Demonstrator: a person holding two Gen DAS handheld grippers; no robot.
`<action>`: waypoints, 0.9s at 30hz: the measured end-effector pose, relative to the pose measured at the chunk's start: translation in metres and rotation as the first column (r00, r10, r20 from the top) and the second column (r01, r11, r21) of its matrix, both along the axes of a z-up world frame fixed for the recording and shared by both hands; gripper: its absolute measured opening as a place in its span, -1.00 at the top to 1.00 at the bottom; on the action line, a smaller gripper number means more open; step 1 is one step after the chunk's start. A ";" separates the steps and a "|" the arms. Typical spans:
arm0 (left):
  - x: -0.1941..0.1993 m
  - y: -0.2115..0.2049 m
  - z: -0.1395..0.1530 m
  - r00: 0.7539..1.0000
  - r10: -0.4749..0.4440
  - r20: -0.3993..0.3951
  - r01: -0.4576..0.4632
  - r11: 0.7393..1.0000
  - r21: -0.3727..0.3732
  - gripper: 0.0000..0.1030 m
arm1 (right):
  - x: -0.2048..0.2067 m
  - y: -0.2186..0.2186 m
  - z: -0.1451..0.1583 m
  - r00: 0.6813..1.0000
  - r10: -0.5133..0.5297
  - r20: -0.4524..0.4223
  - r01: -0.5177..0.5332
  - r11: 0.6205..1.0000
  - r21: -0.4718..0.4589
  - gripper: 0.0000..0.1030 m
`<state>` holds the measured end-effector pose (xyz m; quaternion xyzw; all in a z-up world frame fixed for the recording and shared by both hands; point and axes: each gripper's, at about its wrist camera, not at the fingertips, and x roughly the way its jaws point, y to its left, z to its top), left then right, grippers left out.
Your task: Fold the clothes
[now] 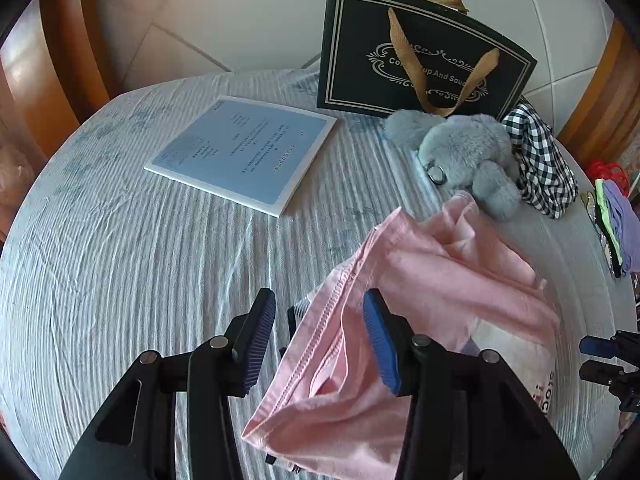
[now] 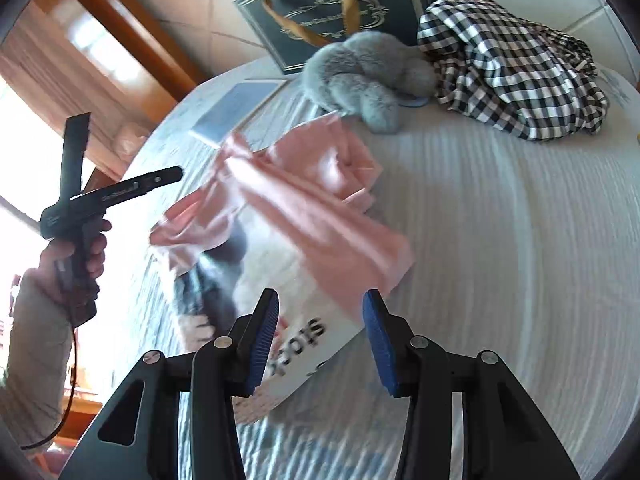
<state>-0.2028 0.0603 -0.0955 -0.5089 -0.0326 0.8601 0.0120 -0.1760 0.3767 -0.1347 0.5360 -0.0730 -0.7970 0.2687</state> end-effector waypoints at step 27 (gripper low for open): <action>0.047 -0.017 -0.023 0.999 0.018 0.041 -0.019 0.999 0.036 -0.10 | 0.057 0.005 -0.031 0.994 -0.086 0.070 0.086 0.996 0.014 0.20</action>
